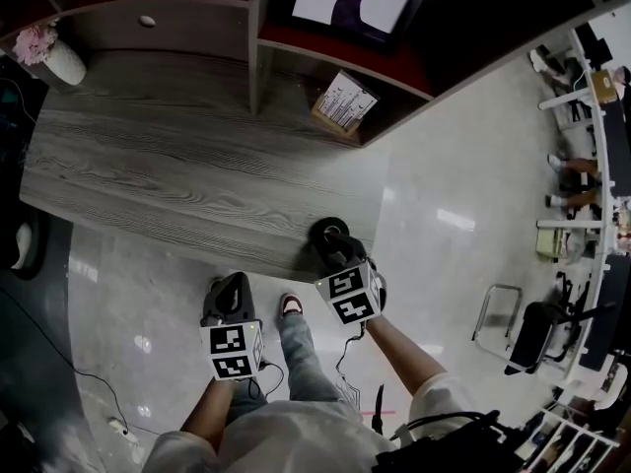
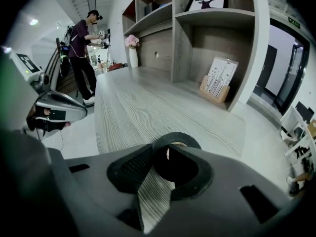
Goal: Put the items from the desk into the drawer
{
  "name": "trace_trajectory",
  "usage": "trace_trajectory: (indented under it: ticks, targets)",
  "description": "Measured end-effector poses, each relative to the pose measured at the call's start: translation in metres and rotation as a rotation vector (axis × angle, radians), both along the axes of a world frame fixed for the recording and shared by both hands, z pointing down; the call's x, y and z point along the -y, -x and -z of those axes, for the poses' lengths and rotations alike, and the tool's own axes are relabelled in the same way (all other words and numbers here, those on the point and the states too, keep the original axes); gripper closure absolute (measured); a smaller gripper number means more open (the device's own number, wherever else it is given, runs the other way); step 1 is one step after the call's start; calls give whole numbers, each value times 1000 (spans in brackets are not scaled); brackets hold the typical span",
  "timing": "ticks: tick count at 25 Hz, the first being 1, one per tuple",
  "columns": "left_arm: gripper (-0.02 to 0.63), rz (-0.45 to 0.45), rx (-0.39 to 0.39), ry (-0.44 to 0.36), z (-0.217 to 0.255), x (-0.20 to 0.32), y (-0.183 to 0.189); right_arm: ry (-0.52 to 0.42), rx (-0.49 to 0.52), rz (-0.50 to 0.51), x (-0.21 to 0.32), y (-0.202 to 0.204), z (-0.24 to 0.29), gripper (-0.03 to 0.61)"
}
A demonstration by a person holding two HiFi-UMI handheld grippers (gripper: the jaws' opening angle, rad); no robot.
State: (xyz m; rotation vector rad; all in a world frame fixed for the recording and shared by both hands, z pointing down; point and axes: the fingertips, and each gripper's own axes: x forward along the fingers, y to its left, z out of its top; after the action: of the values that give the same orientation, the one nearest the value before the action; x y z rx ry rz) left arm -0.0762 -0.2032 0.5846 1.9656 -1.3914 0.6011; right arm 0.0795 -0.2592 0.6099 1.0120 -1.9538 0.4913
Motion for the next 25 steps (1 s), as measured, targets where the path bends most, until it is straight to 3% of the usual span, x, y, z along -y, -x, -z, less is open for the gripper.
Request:
trace_trajectory:
  ticks: [18, 25]
  targets:
    - [617, 1, -12, 6, -4, -10, 14, 195, -154, 13, 1, 1, -5, 480]
    - [617, -10, -19, 13, -6, -17, 17, 223, -191, 38, 5, 4, -6, 480]
